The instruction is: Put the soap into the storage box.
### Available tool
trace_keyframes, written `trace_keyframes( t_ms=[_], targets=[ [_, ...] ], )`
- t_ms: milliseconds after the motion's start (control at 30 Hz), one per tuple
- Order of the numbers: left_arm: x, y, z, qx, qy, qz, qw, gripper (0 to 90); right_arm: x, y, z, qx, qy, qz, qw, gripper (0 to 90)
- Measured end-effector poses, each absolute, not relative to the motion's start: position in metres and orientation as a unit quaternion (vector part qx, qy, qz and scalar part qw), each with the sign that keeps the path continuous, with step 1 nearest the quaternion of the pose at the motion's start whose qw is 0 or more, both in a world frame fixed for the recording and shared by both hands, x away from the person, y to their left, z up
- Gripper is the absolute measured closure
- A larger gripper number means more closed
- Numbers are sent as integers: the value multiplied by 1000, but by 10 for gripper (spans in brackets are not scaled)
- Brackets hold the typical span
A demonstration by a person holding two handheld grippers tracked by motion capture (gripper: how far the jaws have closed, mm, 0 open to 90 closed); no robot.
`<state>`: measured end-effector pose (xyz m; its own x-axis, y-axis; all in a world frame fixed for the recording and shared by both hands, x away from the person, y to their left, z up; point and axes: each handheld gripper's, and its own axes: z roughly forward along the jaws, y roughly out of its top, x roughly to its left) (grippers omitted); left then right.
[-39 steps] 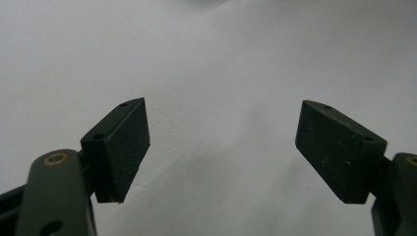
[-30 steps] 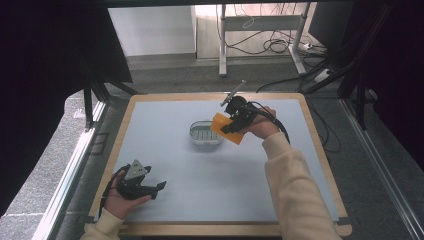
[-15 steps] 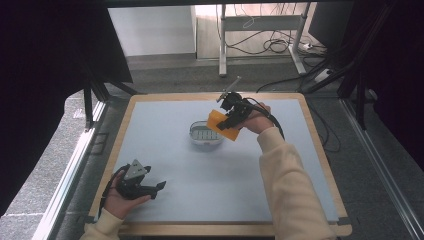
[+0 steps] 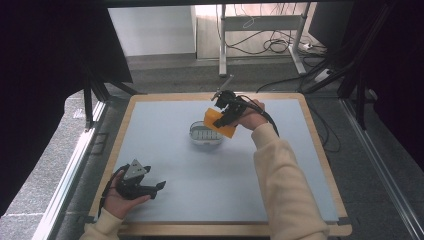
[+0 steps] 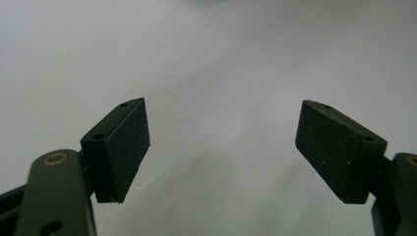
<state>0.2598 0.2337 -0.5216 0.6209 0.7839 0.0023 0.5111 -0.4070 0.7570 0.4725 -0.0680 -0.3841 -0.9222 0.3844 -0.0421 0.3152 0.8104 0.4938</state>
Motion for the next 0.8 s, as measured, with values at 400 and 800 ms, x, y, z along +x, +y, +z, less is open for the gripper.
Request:
trace_keyframes(
  t_ms=[400,800],
  targets=[
    [260,234,-522,819,394,181,375,204,484,-55,-389,168,955,232,72,615],
    [261,234,-522,820,392,180,376,204,487,-36,-388,140,962,223,67,615]
  ],
)
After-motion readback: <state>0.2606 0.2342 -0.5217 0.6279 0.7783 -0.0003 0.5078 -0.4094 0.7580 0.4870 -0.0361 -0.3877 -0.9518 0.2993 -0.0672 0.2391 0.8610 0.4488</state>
